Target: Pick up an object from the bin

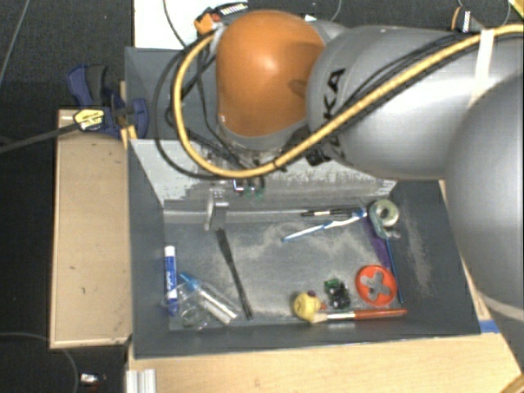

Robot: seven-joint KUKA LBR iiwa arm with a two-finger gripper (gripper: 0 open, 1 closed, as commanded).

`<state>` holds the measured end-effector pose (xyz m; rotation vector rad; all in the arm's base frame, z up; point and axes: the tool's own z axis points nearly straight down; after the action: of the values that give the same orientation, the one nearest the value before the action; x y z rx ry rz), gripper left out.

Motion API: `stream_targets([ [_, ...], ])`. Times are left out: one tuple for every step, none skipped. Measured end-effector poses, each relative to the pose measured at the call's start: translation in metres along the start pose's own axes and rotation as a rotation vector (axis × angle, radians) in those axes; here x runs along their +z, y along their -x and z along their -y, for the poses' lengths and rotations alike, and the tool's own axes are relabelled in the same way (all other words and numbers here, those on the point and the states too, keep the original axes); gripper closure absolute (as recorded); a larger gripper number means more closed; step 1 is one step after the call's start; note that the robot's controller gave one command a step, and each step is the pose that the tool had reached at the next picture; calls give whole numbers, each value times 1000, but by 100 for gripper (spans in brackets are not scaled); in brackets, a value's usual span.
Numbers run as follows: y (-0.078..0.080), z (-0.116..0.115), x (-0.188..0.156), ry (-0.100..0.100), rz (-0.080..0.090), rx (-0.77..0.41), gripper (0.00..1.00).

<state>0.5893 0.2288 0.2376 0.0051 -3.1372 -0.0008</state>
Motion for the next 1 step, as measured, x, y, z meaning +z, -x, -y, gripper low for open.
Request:
stream_targets([
  [2, 1, -5, 2, 8, 6, 0],
])
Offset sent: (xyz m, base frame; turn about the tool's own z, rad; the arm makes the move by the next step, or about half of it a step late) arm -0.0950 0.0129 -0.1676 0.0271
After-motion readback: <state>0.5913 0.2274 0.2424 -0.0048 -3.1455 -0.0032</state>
